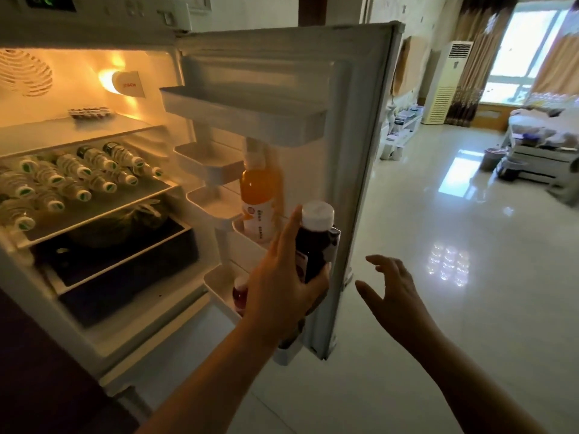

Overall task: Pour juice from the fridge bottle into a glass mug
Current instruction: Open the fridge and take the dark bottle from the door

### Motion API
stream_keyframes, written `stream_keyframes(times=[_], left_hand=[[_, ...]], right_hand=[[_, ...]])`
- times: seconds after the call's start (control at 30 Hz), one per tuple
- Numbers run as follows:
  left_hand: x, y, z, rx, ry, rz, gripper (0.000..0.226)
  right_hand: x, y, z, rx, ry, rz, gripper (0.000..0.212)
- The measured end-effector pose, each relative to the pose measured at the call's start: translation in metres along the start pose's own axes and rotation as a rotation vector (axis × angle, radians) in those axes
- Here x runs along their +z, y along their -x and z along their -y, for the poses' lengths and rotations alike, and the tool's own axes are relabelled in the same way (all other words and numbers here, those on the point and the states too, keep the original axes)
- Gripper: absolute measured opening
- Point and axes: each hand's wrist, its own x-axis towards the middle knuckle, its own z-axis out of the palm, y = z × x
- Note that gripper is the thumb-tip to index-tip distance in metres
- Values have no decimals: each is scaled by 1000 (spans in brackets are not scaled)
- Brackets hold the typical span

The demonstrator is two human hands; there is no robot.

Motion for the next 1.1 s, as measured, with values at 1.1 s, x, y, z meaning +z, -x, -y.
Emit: stream_keyframes(times=[1.1], left_hand=[[371,-123,-45,-158,166,269,94]], right_hand=[[-122,-153,-304,330,65,100,50]])
